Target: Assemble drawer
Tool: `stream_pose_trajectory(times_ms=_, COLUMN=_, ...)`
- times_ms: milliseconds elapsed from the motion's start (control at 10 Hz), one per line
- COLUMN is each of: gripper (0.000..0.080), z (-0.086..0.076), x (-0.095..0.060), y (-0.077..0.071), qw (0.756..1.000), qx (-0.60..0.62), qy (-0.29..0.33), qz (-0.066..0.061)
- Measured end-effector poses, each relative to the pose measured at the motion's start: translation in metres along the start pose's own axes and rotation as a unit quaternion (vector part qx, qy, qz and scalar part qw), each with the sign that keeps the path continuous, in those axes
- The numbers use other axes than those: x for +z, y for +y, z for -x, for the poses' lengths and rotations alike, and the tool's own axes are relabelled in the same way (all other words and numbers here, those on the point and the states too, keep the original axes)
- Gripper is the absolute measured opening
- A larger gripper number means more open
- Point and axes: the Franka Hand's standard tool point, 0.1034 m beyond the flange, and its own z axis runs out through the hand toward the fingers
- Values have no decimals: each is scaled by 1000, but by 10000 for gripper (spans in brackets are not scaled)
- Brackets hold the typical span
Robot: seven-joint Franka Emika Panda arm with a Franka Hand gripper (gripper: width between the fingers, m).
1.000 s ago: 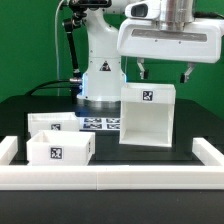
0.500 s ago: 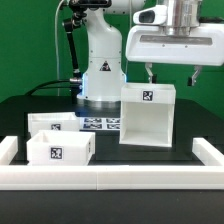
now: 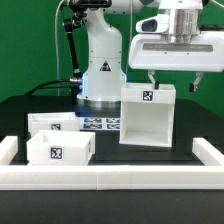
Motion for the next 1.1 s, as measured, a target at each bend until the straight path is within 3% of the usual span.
stream_pose_trajectory(times_ms=200, gripper=650, z=1, x=4, y=1, qw=1000, qx=0, qy=-4, qz=1)
stream_pose_trajectory(times_ms=400, gripper=359, z=1, x=5, y=2, qw=1000, qx=-7, qy=-5, qz=1)
stream_pose_trajectory(times_ms=500, gripper=359, z=1, x=5, y=3, qw=1000, qx=-7, qy=-6, qz=1)
stream_pose_trajectory(times_ms=600, gripper=184, z=2, x=5, y=3, qw=1000, qx=-7, qy=-6, qz=1)
stream_pose_trajectory(times_ms=700, gripper=58, z=2, x=5, y=2, qw=1000, qx=-7, qy=-6, qz=1)
stream_pose_trajectory(times_ms=1100, gripper=37, z=2, x=5, y=2, qw=1000, qx=-7, qy=-6, qz=1)
